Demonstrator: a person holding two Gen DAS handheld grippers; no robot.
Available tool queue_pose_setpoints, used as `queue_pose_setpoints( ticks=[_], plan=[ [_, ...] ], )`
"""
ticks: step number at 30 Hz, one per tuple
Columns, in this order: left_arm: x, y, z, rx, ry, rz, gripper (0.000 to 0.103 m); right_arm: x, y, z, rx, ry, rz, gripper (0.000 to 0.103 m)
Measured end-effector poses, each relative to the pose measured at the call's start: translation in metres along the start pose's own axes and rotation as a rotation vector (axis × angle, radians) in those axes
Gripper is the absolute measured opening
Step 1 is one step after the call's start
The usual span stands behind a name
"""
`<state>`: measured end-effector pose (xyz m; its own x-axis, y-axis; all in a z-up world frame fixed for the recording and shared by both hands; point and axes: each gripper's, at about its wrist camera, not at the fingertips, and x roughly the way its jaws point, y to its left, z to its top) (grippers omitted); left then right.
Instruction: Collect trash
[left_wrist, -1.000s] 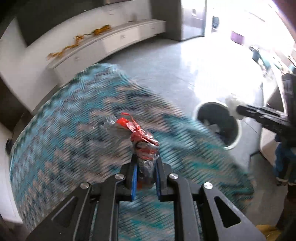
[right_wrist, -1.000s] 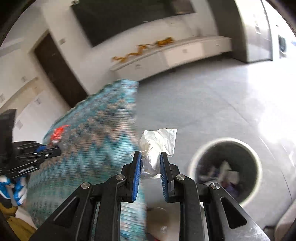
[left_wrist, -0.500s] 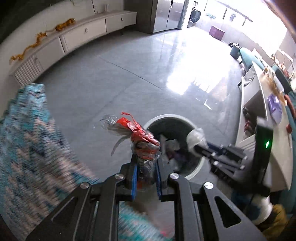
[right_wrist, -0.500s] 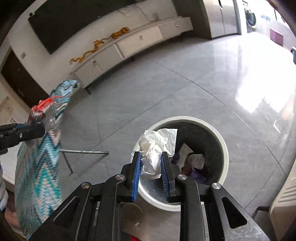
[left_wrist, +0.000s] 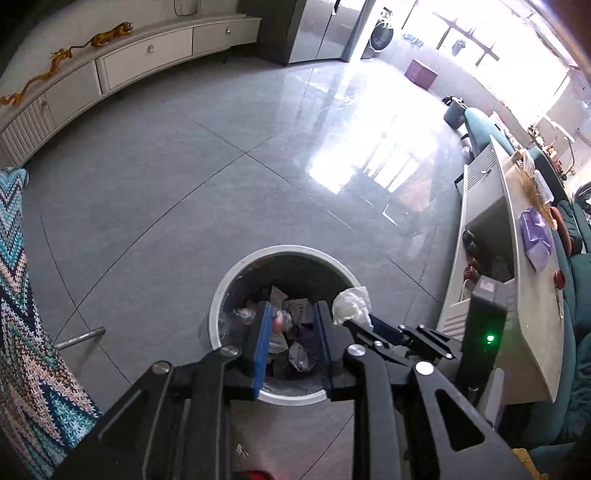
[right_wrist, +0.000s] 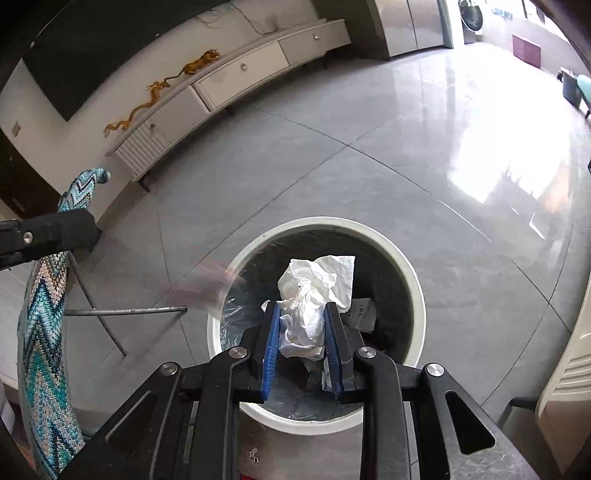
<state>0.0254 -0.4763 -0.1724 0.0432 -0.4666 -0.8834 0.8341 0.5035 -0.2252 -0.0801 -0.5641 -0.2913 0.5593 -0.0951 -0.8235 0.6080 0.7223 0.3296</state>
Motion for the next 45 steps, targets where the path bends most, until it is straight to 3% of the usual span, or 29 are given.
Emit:
queue_pose_setpoints(
  ticks=[8,10,12,13,24,32,45],
  plan=[
    [-0.001,-0.008,-0.006,0.018,-0.021,0.036,0.023,0.009,-0.005,-0.002,0.016,0.011,-0.009,0.031],
    [-0.001,-0.012,-0.007,0.027,-0.028,0.050,0.027,0.011,-0.004,-0.002,0.022,0.011,-0.011,0.042],
    [-0.005,-0.015,-0.009,0.042,-0.046,0.073,0.038,0.011,-0.004,-0.002,0.023,0.007,-0.022,0.050],
    [-0.007,-0.016,-0.010,0.046,-0.056,0.083,0.042,0.011,-0.004,-0.002,0.027,0.007,-0.022,0.050],
    [-0.046,0.004,-0.036,0.057,-0.127,0.198,0.042,-0.022,0.017,-0.003,-0.001,-0.034,-0.027,0.050],
    [-0.095,0.050,-0.061,-0.005,-0.192,0.328,0.043,-0.055,0.075,0.001,-0.107,-0.086,0.023,0.050],
    [-0.186,0.132,-0.117,-0.142,-0.299,0.481,0.043,-0.102,0.212,-0.006,-0.333,-0.157,0.157,0.052]
  ],
)
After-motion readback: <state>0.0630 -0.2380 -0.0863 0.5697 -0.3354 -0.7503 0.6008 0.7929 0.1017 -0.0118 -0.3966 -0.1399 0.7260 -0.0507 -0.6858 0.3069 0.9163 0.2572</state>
